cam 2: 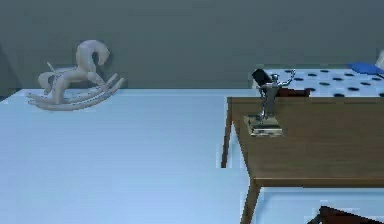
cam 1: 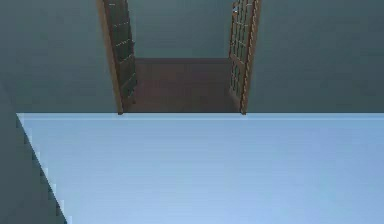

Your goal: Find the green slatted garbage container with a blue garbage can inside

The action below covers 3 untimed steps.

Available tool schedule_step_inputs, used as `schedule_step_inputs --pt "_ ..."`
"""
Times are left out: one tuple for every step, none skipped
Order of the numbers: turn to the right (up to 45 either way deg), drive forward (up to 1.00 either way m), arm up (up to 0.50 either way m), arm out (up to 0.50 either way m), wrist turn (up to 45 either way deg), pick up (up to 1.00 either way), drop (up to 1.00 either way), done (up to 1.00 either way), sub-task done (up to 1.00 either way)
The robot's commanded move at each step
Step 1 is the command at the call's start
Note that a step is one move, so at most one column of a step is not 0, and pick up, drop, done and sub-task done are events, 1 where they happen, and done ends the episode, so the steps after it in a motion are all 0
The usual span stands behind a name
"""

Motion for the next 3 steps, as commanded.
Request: schedule_step_inputs --pt "24.0 0.00 0.00 0.00 0.0 0.00 0.00 0.00 0.00" --pt "3.0 0.00 0.00 0.00 0.0 0.00 0.00 0.00 0.00" --pt "45.0 0.00 0.00 0.00 0.0 0.00 0.00 0.00 0.00"
